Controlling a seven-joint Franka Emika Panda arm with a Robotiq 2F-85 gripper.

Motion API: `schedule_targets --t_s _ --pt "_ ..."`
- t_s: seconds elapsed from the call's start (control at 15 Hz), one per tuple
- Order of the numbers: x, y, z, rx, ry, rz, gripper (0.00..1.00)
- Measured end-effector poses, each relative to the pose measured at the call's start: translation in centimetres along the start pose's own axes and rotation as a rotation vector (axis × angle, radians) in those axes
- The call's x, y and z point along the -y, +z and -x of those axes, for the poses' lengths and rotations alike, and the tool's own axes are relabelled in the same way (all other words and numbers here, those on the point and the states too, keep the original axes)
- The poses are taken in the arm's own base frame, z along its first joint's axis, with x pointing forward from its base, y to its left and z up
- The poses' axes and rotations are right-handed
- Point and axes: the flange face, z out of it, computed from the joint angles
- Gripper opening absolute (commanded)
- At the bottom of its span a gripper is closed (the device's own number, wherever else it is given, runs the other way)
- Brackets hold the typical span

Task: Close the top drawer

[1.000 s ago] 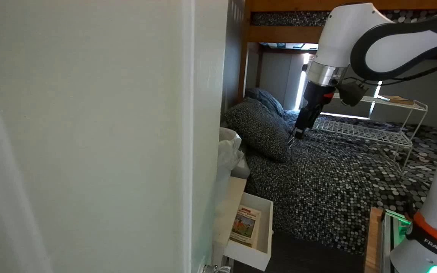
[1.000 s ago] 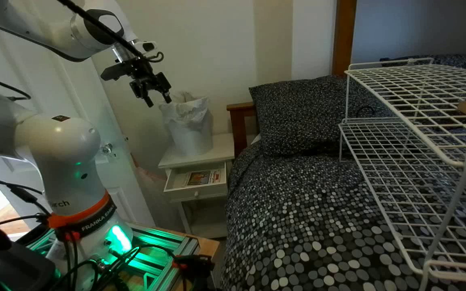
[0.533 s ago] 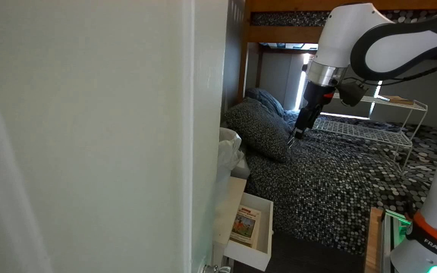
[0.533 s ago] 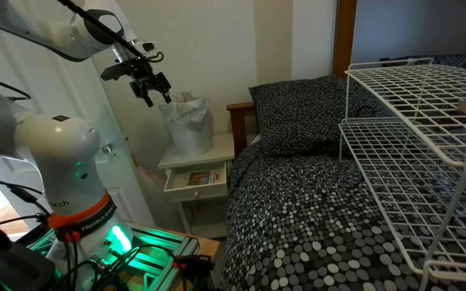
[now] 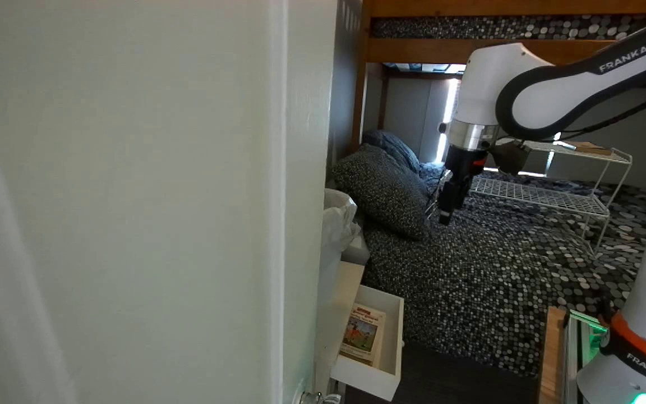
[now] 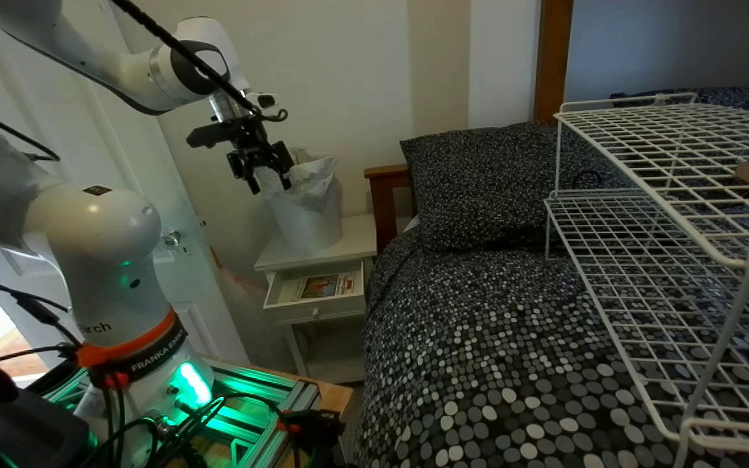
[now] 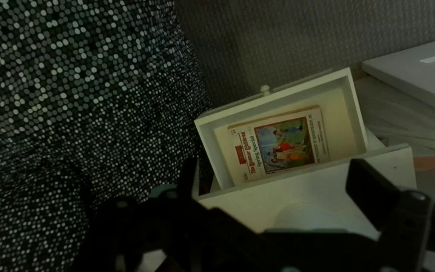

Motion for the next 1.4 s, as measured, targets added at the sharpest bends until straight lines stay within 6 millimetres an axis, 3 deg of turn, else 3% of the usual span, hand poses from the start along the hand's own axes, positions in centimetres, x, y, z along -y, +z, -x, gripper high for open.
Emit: schedule_targets --t_s 0.53,1.07,1.27,1.4 --pt "-2.8 11.6 -1.7 0.111 -0.063 -0.077 1.0" --pt "-0.8 23.8 0.5 0.253 -0.097 -0.103 1.0" --pt "0.5 27.2 1.8 0.288 -0.129 -0.109 1.0" --pt "0.7 27.9 2.0 0.303 -0.132 -0.11 1.0"
